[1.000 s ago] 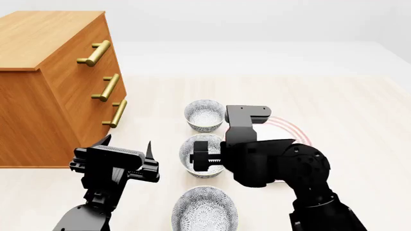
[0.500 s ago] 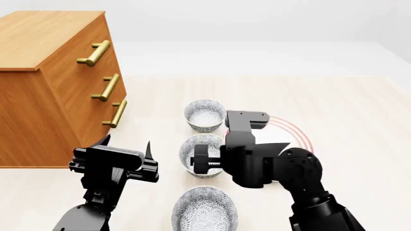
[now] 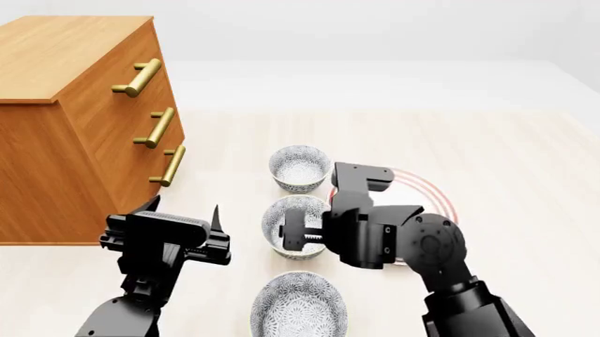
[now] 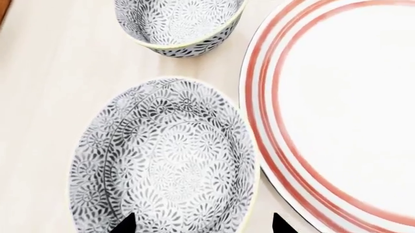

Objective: Stack the bowl in the middle on the bowl at the back.

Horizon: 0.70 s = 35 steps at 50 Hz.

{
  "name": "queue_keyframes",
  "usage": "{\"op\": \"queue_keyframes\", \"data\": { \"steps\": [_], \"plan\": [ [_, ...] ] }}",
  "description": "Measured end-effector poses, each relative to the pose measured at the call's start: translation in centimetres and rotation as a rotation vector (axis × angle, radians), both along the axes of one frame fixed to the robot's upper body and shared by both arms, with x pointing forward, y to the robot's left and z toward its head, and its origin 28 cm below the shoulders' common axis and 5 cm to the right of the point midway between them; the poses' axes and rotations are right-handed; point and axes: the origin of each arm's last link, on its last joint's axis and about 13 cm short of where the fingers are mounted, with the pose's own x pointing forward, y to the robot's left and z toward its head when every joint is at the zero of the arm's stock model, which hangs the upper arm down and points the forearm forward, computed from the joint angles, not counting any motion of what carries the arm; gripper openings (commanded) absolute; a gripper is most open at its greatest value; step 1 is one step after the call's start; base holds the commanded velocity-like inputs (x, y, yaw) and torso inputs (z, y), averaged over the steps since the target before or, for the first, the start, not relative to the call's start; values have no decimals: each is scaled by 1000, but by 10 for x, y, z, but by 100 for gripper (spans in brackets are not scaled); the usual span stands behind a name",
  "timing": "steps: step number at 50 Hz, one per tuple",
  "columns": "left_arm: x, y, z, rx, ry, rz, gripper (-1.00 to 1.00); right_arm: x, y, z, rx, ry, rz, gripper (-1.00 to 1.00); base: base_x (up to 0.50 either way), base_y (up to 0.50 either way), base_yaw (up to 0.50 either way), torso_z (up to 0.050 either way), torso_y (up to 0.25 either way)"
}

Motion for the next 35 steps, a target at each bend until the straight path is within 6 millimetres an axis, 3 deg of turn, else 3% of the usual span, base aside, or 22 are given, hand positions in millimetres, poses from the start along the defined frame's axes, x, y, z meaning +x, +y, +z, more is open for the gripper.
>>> {"op": "queue_keyframes", "data": {
  "steps": [35],
  "plan": [
    [3,0,-3,6,2,0,100,9,-4,-17,4,48,-35,100,0,0,0,0,0]
  ]
}}
